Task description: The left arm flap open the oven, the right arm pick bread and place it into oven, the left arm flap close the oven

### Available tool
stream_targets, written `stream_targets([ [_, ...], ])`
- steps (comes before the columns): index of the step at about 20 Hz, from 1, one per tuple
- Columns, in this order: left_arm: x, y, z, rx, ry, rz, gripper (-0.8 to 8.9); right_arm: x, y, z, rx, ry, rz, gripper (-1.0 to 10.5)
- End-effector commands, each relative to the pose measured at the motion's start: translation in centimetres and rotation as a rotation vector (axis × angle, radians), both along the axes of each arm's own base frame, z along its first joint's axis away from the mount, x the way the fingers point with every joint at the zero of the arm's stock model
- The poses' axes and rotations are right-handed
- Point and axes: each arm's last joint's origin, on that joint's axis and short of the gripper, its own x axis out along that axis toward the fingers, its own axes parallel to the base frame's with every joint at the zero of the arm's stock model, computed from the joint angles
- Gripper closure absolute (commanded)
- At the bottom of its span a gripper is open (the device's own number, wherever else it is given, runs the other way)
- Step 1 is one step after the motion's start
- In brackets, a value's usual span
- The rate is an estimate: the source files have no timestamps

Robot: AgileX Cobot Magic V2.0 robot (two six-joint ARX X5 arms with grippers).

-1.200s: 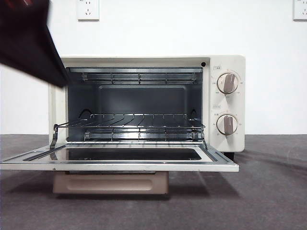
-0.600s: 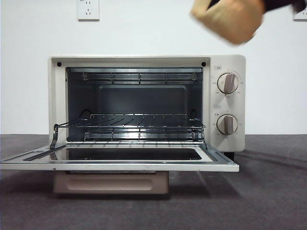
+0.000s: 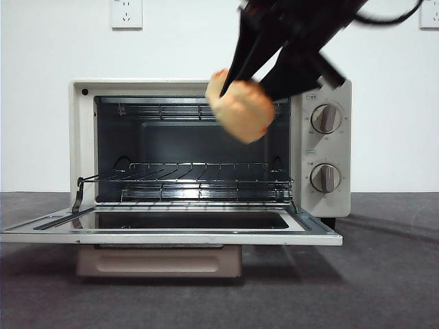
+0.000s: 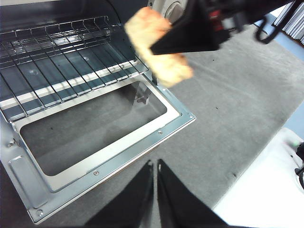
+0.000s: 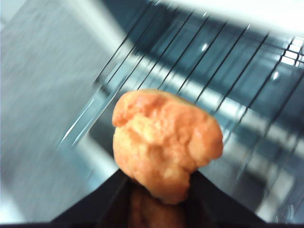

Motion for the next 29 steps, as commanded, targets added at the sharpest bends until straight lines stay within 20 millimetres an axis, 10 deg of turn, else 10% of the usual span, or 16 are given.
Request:
stream_targets([
  [1, -0.1, 0.0, 0.6, -0.025, -0.003, 0.006, 7.97, 1.2, 1.0, -0.3, 0.033, -0.018, -0.071, 8.2],
  [25, -0.2, 0.1, 0.5, -0.014, 0.014, 0.006, 7.97, 3.9, 3.7, -3.6, 0.031, -0.095, -0.296, 8.4],
  [29, -0.2, 0.1, 0.5, -0.015, 0.015, 0.002, 7.97, 3.9, 3.7, -3.6, 0.027, -0.100, -0.305, 6.3],
])
